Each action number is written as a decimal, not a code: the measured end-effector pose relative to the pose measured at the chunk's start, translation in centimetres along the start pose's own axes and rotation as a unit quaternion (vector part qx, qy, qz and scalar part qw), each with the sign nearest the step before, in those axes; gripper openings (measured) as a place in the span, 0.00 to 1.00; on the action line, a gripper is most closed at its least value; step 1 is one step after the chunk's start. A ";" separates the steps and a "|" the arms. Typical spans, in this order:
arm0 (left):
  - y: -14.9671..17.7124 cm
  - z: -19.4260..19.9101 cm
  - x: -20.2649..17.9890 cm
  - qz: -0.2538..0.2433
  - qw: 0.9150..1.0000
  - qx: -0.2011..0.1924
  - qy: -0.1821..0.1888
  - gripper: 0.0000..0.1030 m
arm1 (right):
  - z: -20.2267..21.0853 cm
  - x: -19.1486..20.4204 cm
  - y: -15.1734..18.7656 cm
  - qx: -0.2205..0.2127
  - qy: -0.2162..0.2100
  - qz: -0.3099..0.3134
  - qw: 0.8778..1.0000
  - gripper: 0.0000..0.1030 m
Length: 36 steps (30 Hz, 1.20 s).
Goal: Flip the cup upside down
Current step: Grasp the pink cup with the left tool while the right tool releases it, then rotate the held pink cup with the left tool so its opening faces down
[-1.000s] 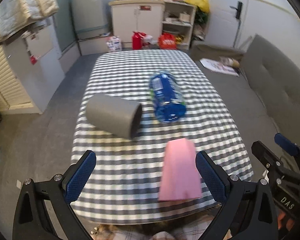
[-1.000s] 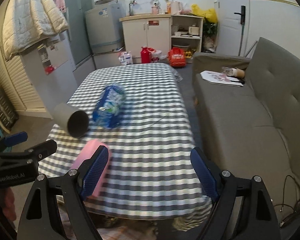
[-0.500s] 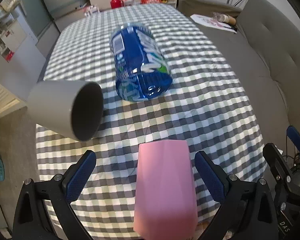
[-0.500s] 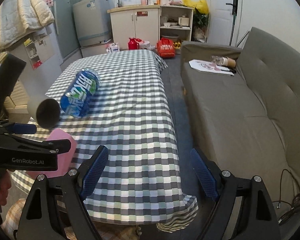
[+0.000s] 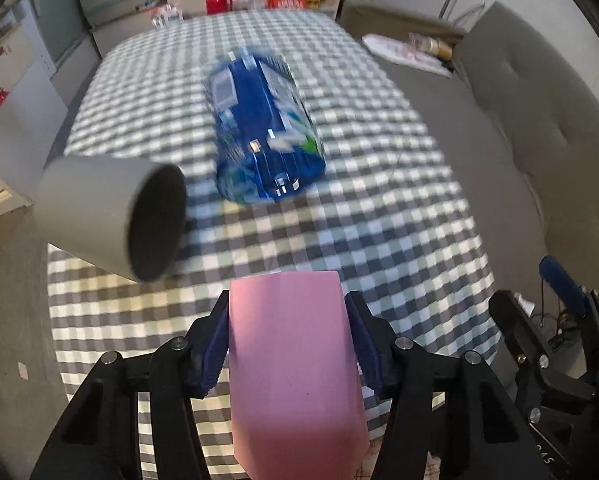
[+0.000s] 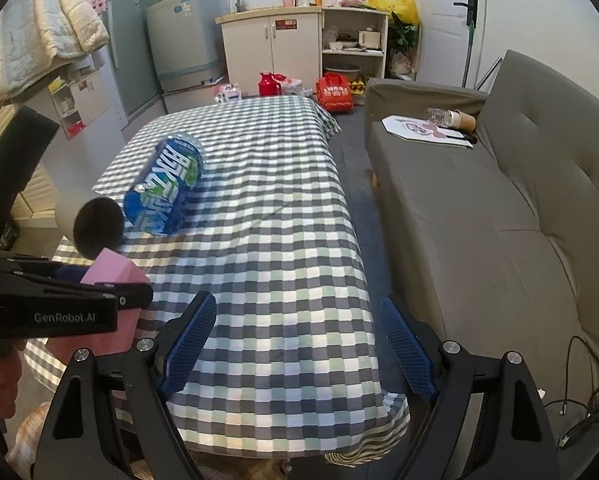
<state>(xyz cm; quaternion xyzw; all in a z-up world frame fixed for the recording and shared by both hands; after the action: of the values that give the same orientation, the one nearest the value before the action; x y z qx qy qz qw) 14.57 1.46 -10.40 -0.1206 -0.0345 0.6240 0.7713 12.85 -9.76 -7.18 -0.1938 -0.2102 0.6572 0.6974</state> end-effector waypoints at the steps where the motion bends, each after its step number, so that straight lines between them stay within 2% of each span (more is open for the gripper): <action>1: 0.0 0.6 0.3 0.002 1.000 -0.013 -0.001 0.55 | 0.2 0.1 0.0 -0.002 0.000 0.000 1.000 0.82; 3: -0.1 1.6 0.7 0.006 0.999 -0.041 -0.003 0.55 | 0.5 0.2 0.0 -0.005 0.000 -0.001 1.000 0.82; 6: -0.5 2.3 1.5 0.013 0.998 -0.058 -0.017 0.55 | 0.9 0.4 0.1 -0.006 0.000 -0.002 1.000 0.82; 9: -0.9 2.9 2.1 0.025 0.997 -0.073 -0.010 0.55 | 1.0 0.7 0.3 -0.006 -0.001 0.000 1.000 0.82; 14: -1.3 4.0 2.1 0.023 0.991 -0.132 -0.002 0.55 | 0.8 1.3 0.5 -0.004 -0.001 0.003 1.000 0.82; 19: -1.4 3.2 2.3 0.024 0.991 -0.132 0.003 0.55 | 0.3 1.7 0.8 0.000 -0.003 0.007 1.000 0.82; 22: -1.1 3.4 2.7 0.029 0.987 -0.157 -0.004 0.55 | -0.4 1.6 0.9 0.006 -0.002 0.005 1.000 0.82; 27: -0.9 3.8 2.5 0.014 0.976 -0.219 0.009 0.55 | -1.3 1.3 1.1 0.012 0.000 0.001 1.000 0.82; 30: -1.2 2.9 2.3 -0.003 0.973 -0.230 -0.004 0.55 | -1.9 1.2 1.3 0.017 0.001 0.002 1.000 0.82; 36: -0.4 1.6 1.6 -0.035 0.970 -0.241 -0.007 0.55 | -3.5 1.0 1.5 0.033 0.004 -0.003 0.999 0.82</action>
<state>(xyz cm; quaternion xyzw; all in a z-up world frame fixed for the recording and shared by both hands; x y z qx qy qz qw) 15.03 3.15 -8.92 -0.2974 -0.1941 0.5704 0.7406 13.59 -8.65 -10.90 -0.1731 -0.1862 0.6611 0.7059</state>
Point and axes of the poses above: each gripper's, at about its wrist camera, not at the fingertips, and z roughly against the way its jaws point, x to its left, y to its underside, the point moved 5 cm from there along -z, roughly the way its jaws point, and after that the axes turned 9 degrees about x, right-handed, at the moved point
